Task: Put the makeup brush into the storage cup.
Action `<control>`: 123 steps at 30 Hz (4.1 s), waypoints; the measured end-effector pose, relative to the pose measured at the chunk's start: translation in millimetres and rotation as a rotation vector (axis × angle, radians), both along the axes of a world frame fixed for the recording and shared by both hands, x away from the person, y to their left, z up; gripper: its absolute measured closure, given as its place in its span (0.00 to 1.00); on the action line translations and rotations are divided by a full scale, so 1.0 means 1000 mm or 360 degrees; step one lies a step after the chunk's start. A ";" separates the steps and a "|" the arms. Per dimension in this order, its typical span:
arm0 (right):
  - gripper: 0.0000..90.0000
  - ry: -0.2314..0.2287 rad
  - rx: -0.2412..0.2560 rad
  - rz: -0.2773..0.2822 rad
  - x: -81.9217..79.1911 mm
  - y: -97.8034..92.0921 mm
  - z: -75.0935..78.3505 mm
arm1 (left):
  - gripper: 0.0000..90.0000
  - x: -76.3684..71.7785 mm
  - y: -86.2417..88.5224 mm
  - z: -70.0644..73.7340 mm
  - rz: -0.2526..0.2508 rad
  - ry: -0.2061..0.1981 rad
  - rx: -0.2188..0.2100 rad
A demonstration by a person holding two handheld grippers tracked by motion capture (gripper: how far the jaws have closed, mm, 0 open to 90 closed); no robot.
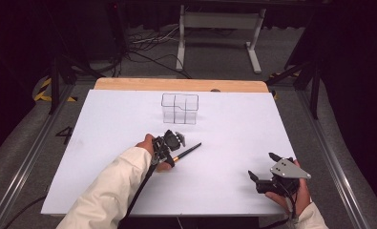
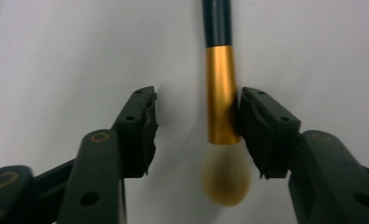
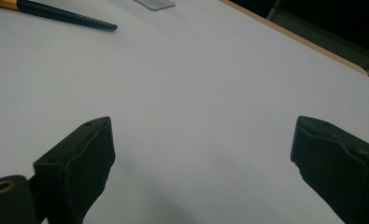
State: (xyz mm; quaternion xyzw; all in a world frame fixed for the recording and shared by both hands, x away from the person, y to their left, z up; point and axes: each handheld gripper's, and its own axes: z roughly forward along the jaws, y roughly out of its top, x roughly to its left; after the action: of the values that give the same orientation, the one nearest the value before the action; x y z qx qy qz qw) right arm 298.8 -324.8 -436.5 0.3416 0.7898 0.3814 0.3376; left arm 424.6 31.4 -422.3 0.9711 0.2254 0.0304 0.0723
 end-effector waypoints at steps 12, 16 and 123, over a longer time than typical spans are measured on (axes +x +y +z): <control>0.08 -0.0040 -0.0006 -0.0019 -0.001 -0.002 0.001 | 0.84 -0.002 0.003 0.001 -0.0108 0.0038 -0.0032; 0.09 -0.0128 -0.0076 -0.0047 0.000 0.007 0.002 | 0.85 0.000 0.003 0.003 -0.0126 0.0026 -0.0040; 0.87 -0.0510 -0.0279 0.0184 0.034 0.158 0.001 | 0.08 -0.110 0.206 -0.009 0.0331 -0.1036 -0.1351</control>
State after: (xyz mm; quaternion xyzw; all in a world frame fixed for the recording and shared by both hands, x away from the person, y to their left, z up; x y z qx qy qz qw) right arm 333.3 -167.0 -436.0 0.2000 0.7745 0.3794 0.4650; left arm 315.0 237.1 -431.3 0.7695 0.2788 0.2429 0.5207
